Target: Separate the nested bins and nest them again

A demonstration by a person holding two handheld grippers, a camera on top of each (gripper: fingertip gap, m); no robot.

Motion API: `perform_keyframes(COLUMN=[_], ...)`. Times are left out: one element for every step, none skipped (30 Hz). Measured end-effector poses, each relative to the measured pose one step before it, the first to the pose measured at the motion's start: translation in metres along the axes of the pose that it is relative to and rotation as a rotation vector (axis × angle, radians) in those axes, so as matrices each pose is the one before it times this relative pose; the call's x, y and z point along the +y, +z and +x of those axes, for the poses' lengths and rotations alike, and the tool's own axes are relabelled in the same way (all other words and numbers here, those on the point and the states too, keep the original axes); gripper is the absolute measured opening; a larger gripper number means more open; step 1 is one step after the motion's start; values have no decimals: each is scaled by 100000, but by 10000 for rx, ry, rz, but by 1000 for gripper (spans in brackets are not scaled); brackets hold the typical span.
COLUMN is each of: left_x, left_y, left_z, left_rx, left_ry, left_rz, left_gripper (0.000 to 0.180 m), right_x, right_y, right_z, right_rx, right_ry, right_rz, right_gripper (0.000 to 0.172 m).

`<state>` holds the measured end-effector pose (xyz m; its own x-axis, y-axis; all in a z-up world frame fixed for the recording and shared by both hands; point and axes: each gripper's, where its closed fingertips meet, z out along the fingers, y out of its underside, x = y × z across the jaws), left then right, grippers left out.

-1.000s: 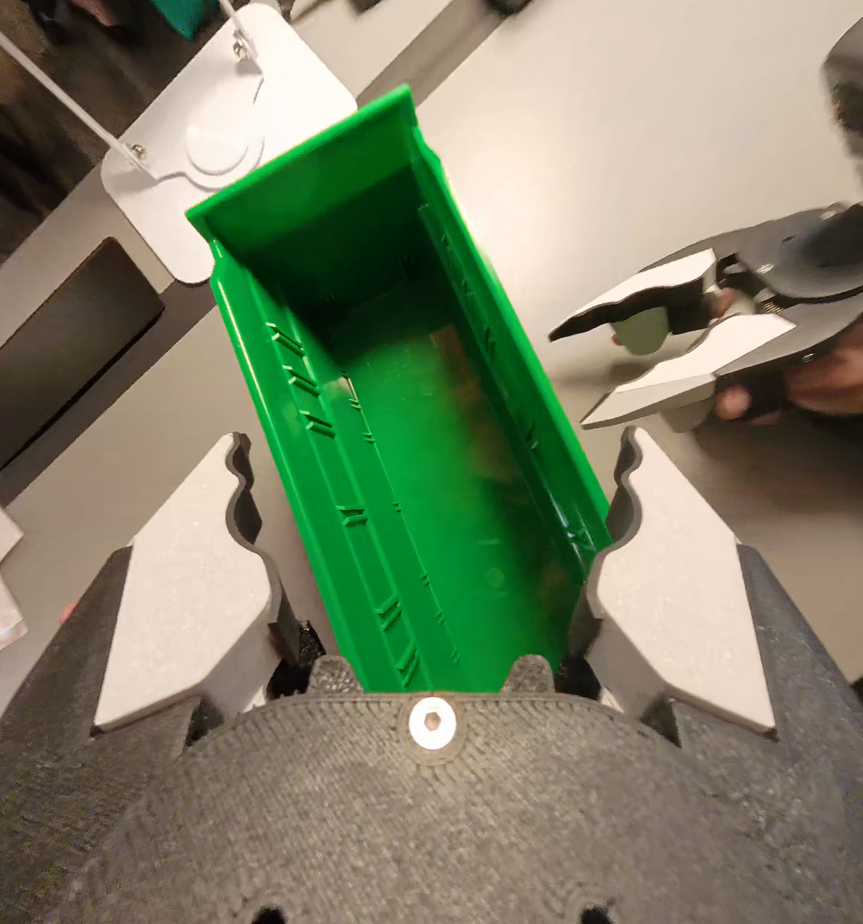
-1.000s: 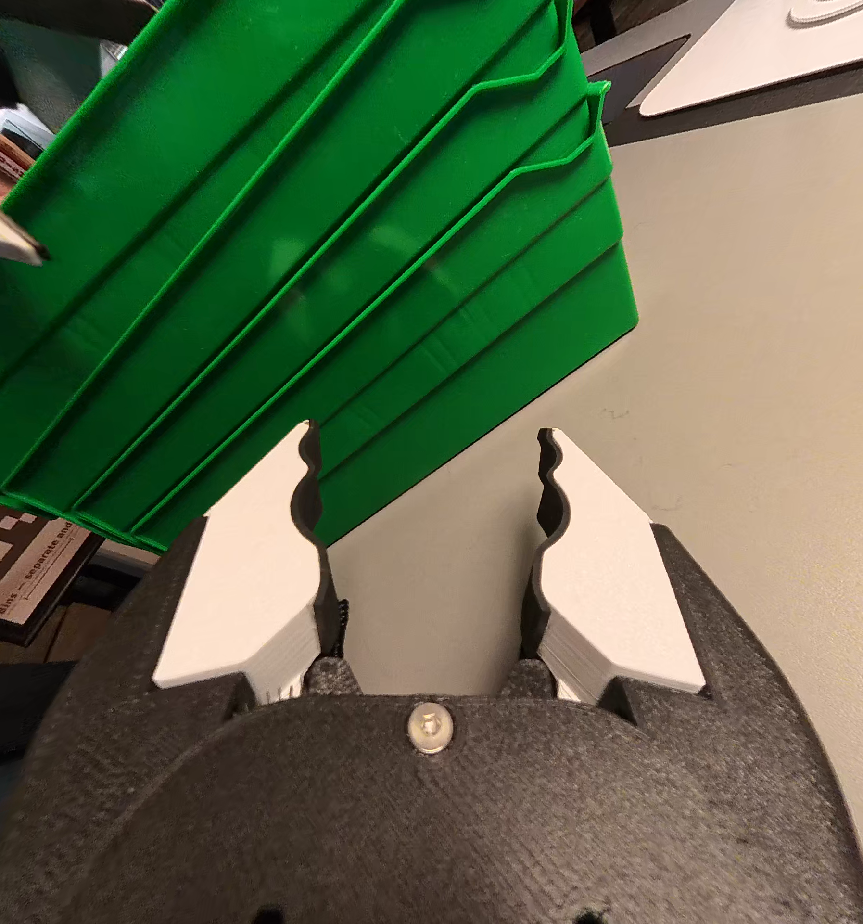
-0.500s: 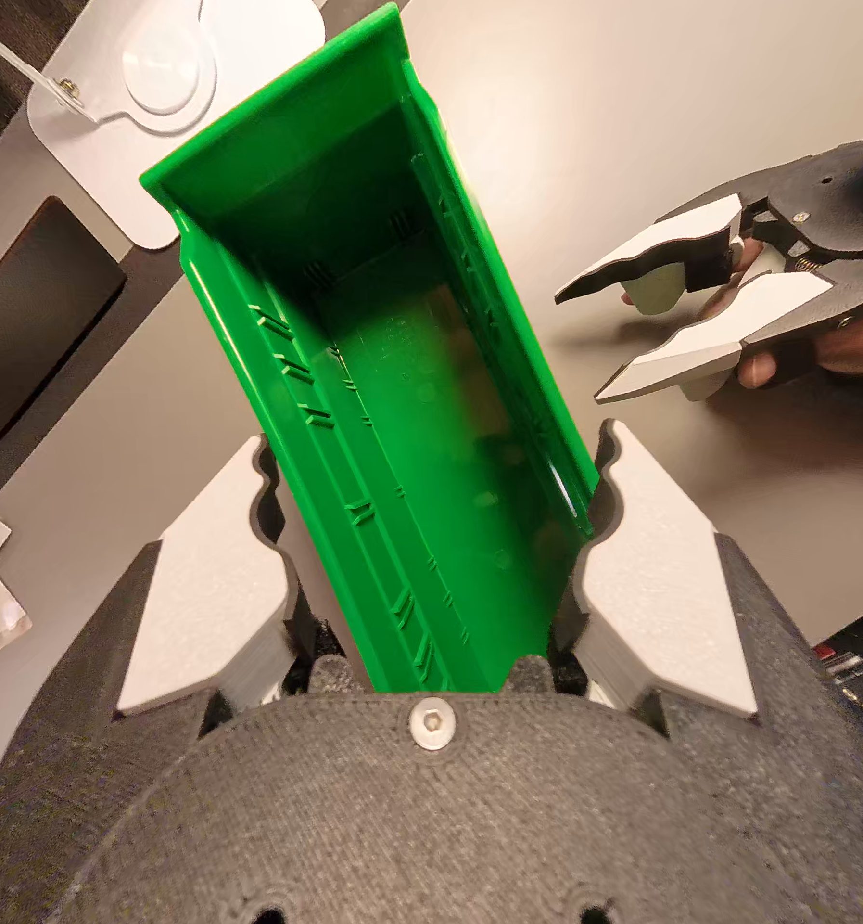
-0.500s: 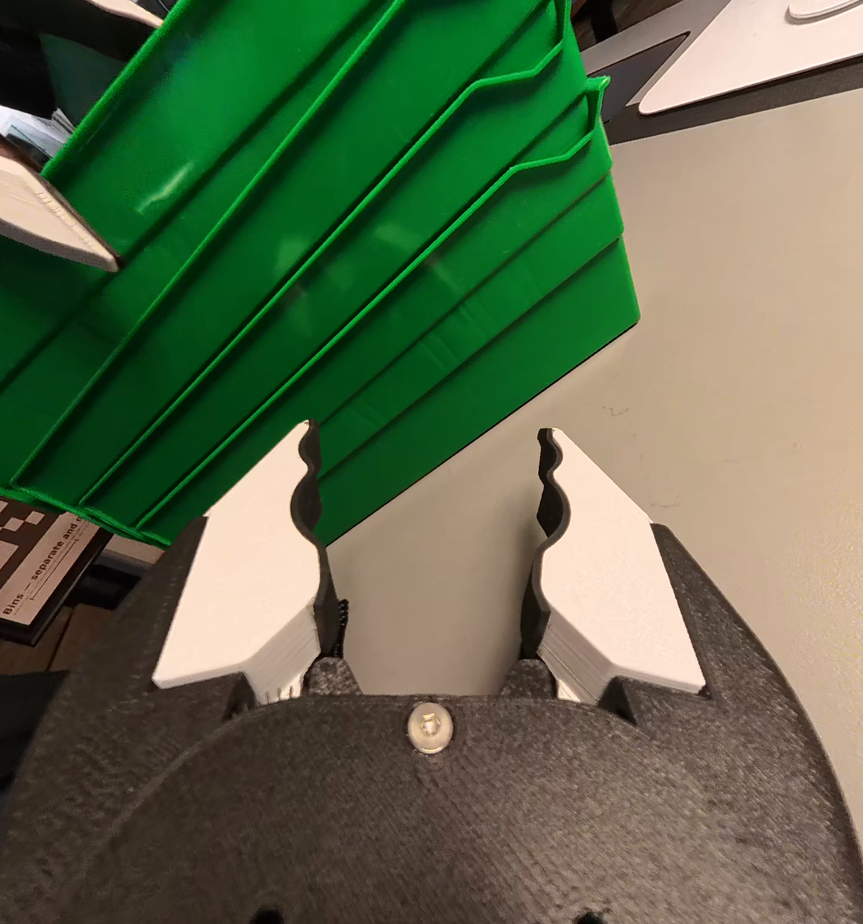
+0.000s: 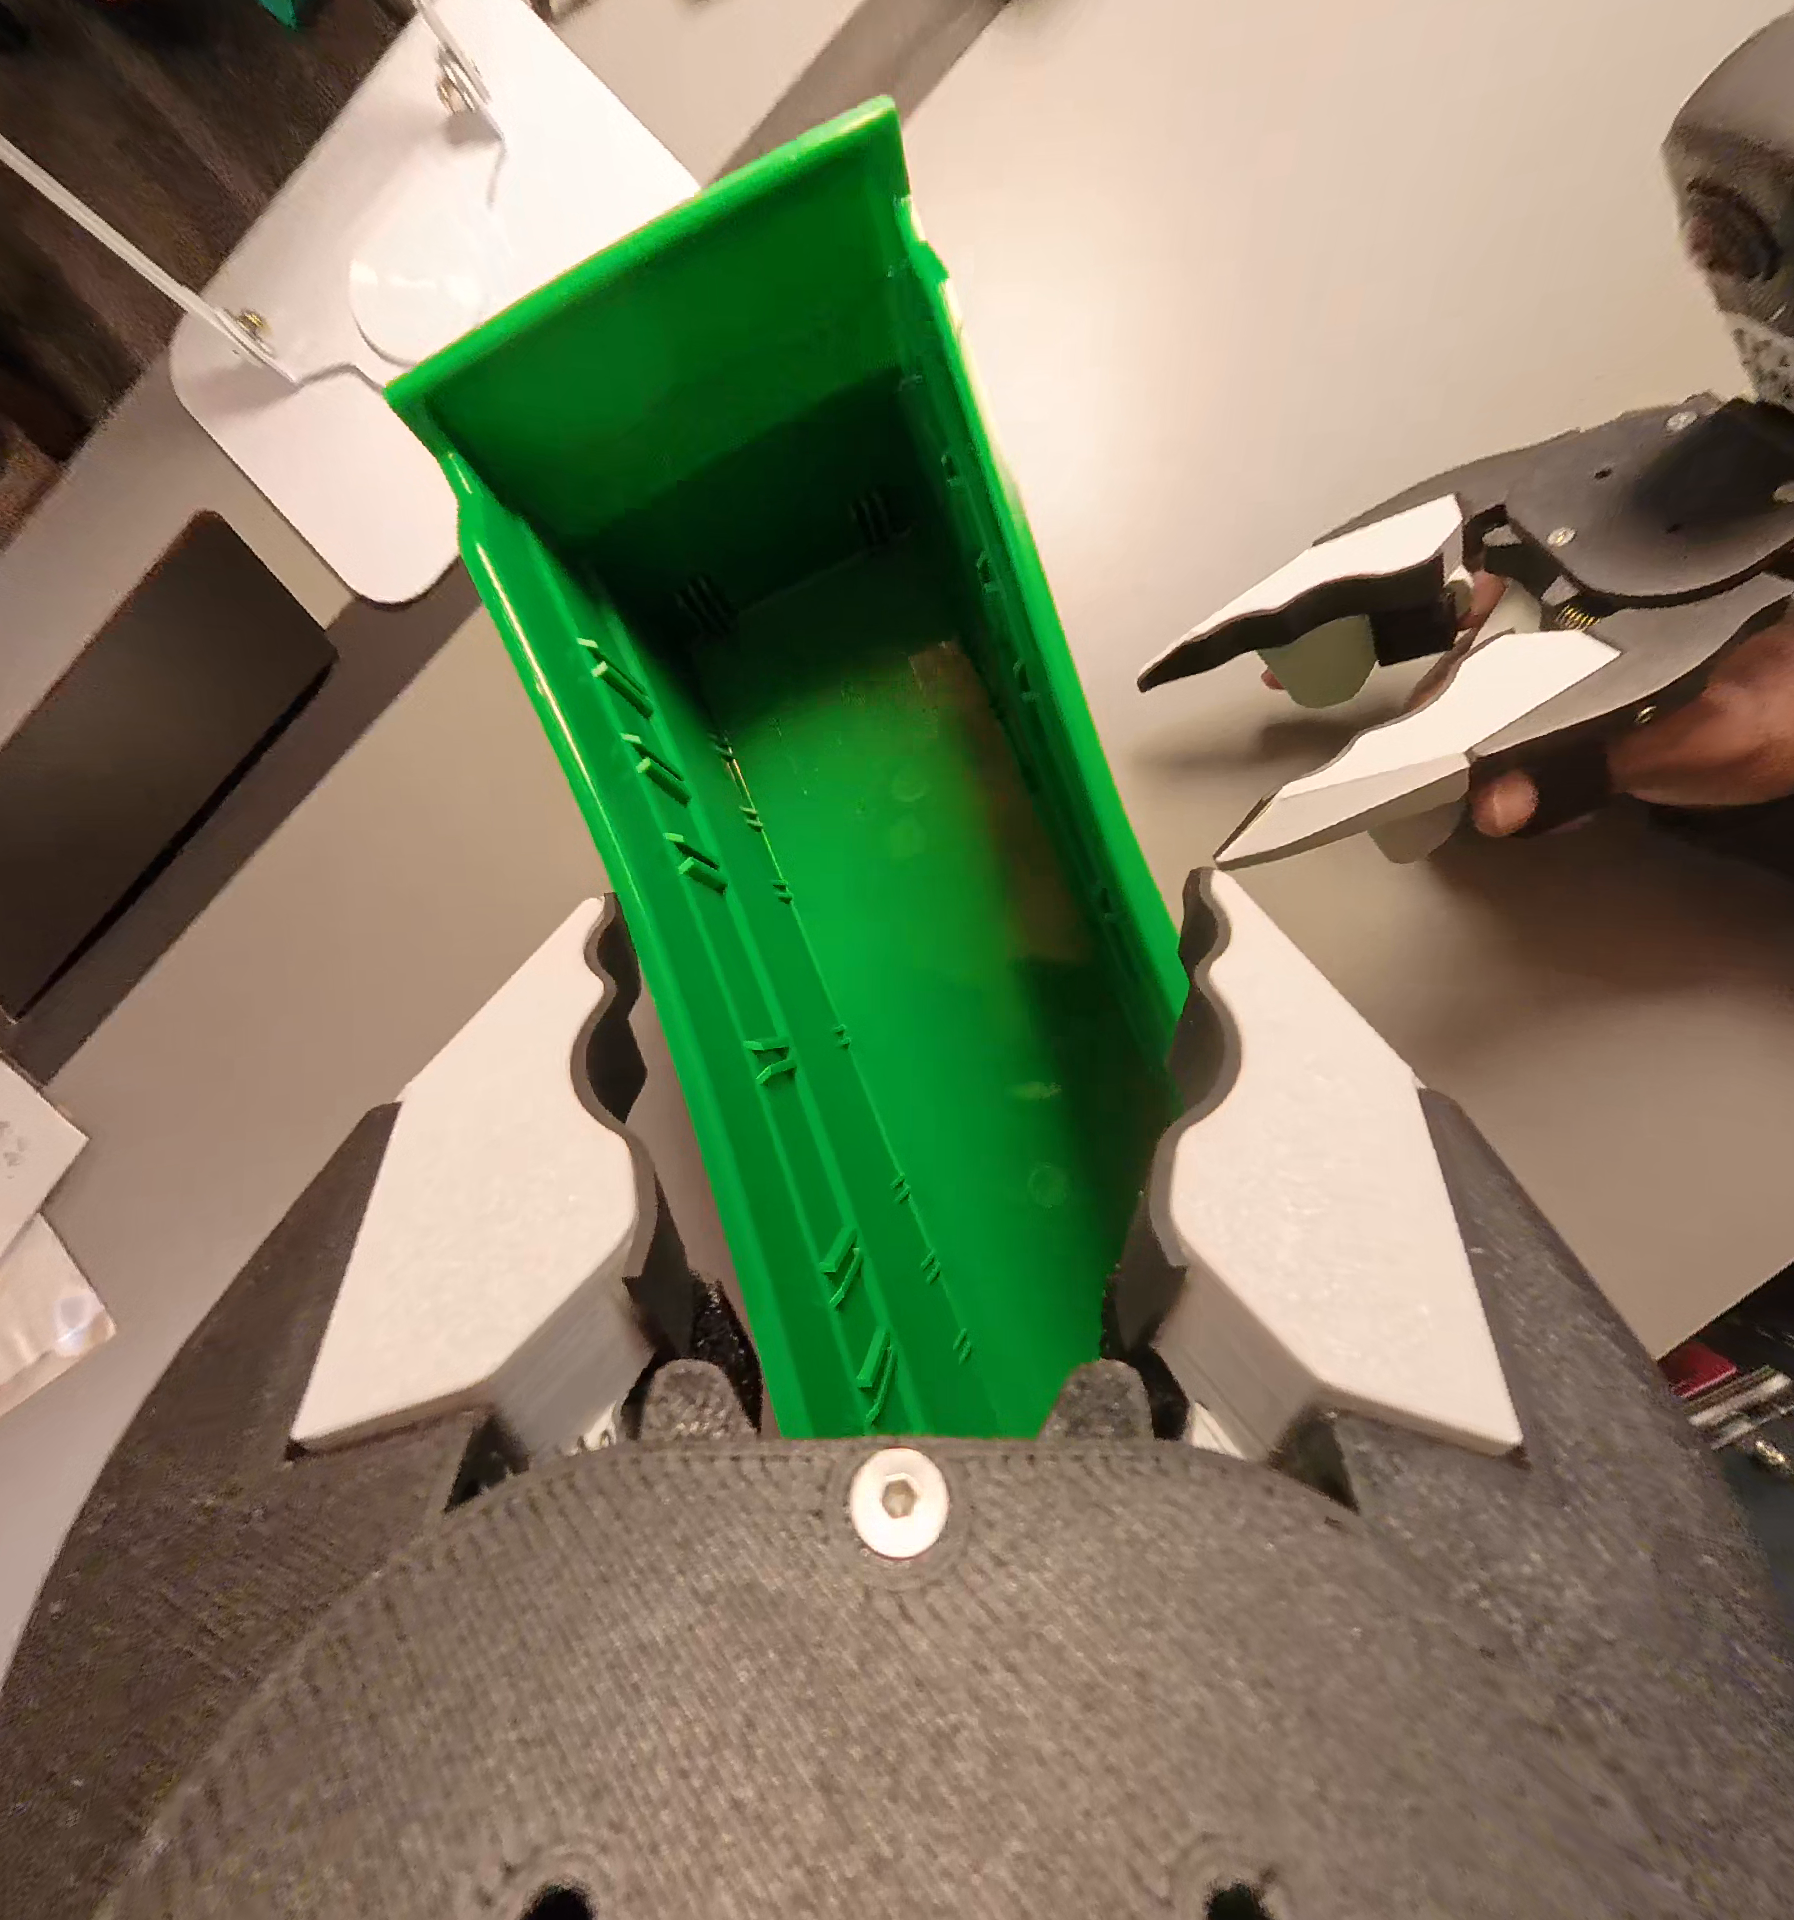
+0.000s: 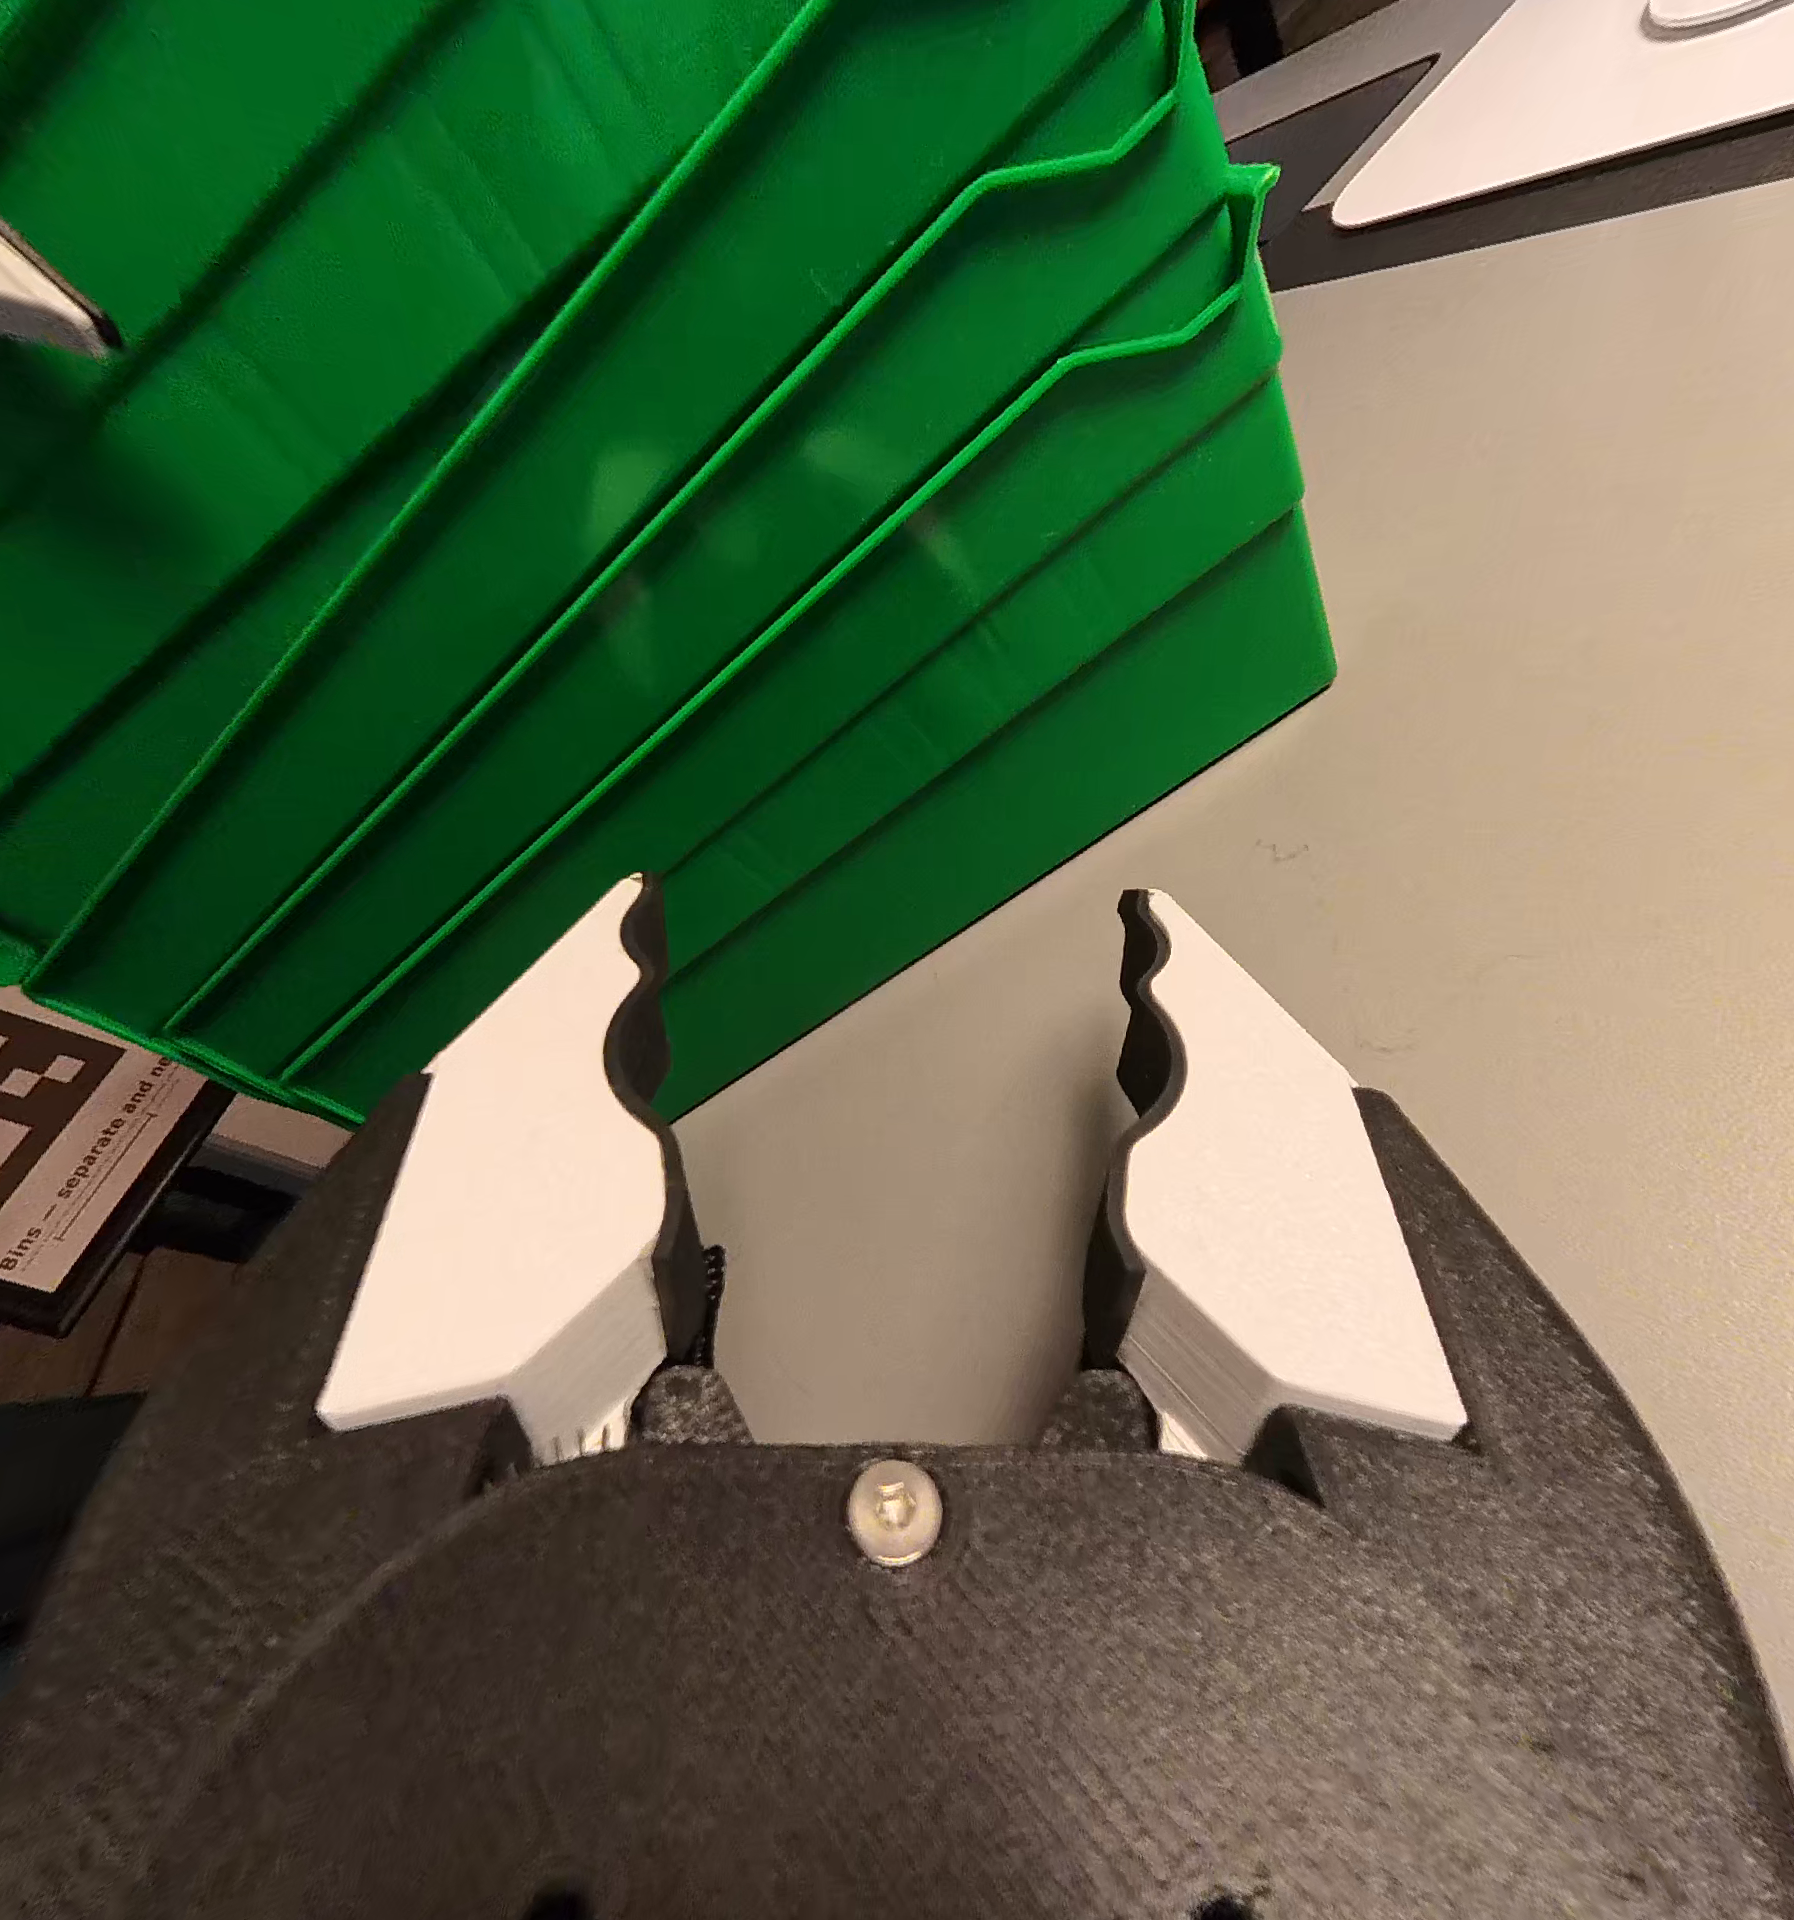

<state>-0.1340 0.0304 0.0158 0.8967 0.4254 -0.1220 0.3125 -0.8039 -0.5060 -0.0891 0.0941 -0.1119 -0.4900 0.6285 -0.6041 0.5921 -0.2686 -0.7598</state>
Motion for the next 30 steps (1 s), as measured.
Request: perform_keyframes(left_x=[-420, -382, -350, -292, -283, -258, -271, -280, -269, -260, -213, -145, -18, 136, 328, 519, 751, 936, 1079, 1139, 1190, 1205, 1293, 1364, 1283, 1264, 1214, 1113, 1019, 904], left_y=[-530, -549, -577, -611, -669, -711, -777, -840, -879, -908, -905, -866, -771, -634, -433, -221, 12, 234, 411, 548, 656, 748, 823, 904, 968, 1013, 1031, 1015, 954, 863], left_z=[-95, -108, -110, -124, -179, -281, -386, -486, -582, -684, -799, -955, -1074, -1170, -1174, -1130, -1066, -1003, -959, -936, -876, -754, -655, -630, -574, -560, -540, -528, -482, -417], left_rx=[-34, -21, 6, 20, 7, -15, -32, -45, -51, -65, -101, -146, -184, -197, -176, -138, -106, -83, -69, -63, -36, 28, 84, 94, 101, 94, 67, 30, 4, -15], left_ry=[17, 2, -9, -16, -34, -48, -71, -100, -124, -133, -129, -122, -115, -129, -156, -184, -204, -186, -162, -151, -140, -111, -139, -207, -226, -206, -203, -179, -131, -88], left_rz=[164, 154, 149, 138, 156, 167, 185, 203, 209, 208, 199, 172, 127, 86, 42, -3, -69, -124, -155, -166, -166, -157, -190, -216, -174, -181, -179, -161, -159, -147], left_gripper=[104, 104, 104, 104, 104, 104, 104, 104, 104, 104, 104, 104, 104, 104, 104, 104, 104, 104, 104, 104, 104, 105, 105, 105, 105, 105, 105, 105, 105, 105], right_x=[-27, -13, -3, 28, 28, 22, 16, 7, 12, 6, 3, 8, 4, 15, 21, 8, 4, 22, 10, -3, -5, -7, -5, 13, 36, 35, 31, 39, 23, -5], right_y=[-24, -16, -4, 13, 2, 5, 9, 8, 3, 6, -4, 2, -2, 1, 17, 14, 9, 6, 0, 2, 2, 0, -3, 4, 11, 35, 49, 29, 22, 0], right_z=[9, 11, -10, -10, -26, -24, -10, -3, -13, -16, 1, -4, -6, -8, -2, -9, -12, -6, -5, 4, 3, 15, 2, -10, -26, -34, -41, -36, -28, 9], right_rx=[-8, -9, -10, -7, -4, -1, 0, 0, -6, -6, -4, -3, -3, -2, 0, 2, 1, 1, 2, 2, 4, 15, 26, 27, 35, 31, 21, 11, 16, 21], right_ry=[23, 20, 11, -2, -12, -10, -3, 1, -2, 3, 9, 9, 4, -1, 1, -1, -6, -7, -4, -1, 4, 3, -8, -31, -51, -53, -40, -31, -31, -21], right_rz=[15, 12, -4, -15, -15, -11, -7, -8, -6, -2, 1, -1, -3, -9, -10, -2, -5, -12, -1, 2, 4, 9, 9, 1, -15, -19, -20, -16, -12, 4], right_gripper=[91, 91, 91, 91, 91, 91, 91, 91, 91, 91, 91, 91, 91, 91, 91, 91, 91, 91, 91, 91, 91, 91, 91, 91, 91, 91, 91, 91, 91, 91])
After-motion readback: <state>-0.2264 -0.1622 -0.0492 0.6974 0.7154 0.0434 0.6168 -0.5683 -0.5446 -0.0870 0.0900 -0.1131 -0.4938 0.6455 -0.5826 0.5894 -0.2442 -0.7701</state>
